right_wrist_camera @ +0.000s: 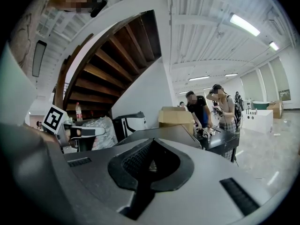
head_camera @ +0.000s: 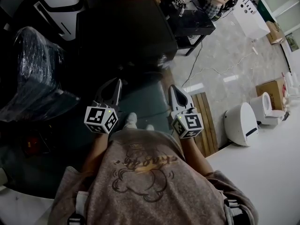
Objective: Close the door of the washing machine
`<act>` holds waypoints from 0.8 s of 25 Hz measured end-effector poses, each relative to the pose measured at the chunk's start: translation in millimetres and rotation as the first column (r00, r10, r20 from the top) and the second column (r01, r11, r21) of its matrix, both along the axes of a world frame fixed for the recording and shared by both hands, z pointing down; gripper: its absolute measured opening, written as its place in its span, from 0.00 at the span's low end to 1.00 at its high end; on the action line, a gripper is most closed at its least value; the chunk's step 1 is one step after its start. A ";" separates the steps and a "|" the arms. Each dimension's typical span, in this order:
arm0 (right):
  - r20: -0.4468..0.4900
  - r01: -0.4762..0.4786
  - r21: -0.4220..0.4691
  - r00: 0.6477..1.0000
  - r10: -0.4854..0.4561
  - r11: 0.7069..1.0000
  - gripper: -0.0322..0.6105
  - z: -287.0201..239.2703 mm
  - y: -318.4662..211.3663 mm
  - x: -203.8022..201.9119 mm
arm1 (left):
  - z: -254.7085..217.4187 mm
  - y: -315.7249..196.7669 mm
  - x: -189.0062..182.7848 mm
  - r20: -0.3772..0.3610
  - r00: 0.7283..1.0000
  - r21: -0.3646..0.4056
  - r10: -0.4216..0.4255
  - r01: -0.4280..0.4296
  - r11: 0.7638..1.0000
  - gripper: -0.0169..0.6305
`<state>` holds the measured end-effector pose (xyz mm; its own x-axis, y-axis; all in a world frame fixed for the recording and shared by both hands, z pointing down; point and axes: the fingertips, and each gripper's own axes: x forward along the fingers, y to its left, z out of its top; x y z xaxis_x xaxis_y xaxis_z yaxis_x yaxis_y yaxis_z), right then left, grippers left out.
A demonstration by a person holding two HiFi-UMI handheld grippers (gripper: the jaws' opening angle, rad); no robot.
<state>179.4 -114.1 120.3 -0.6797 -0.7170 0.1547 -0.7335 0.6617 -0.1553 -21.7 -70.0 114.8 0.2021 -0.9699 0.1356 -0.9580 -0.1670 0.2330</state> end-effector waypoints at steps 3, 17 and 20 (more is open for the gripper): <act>-0.008 0.005 -0.006 1.000 -0.005 1.000 0.04 3.7 0.5 -1.9 | 3.0 0.4 1.4 0.007 1.000 -0.008 0.008 -0.008 1.000 0.03; -0.007 -0.010 -0.030 1.000 0.010 1.000 0.04 10.9 -2.6 -1.1 | 10.1 4.4 1.6 -0.013 1.000 -0.033 0.008 -0.008 0.999 0.03; -0.009 -0.006 -0.034 1.000 0.006 0.999 0.04 12.0 -3.9 -1.9 | 9.5 3.0 1.6 -0.019 1.000 -0.034 0.007 -0.008 0.999 0.03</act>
<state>177.5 -118.0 132.2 -0.6740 -0.7151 0.1854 -0.7388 0.6519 -0.1711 -20.2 -67.0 124.3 0.2125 -0.9632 0.1646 -0.9521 -0.1661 0.2568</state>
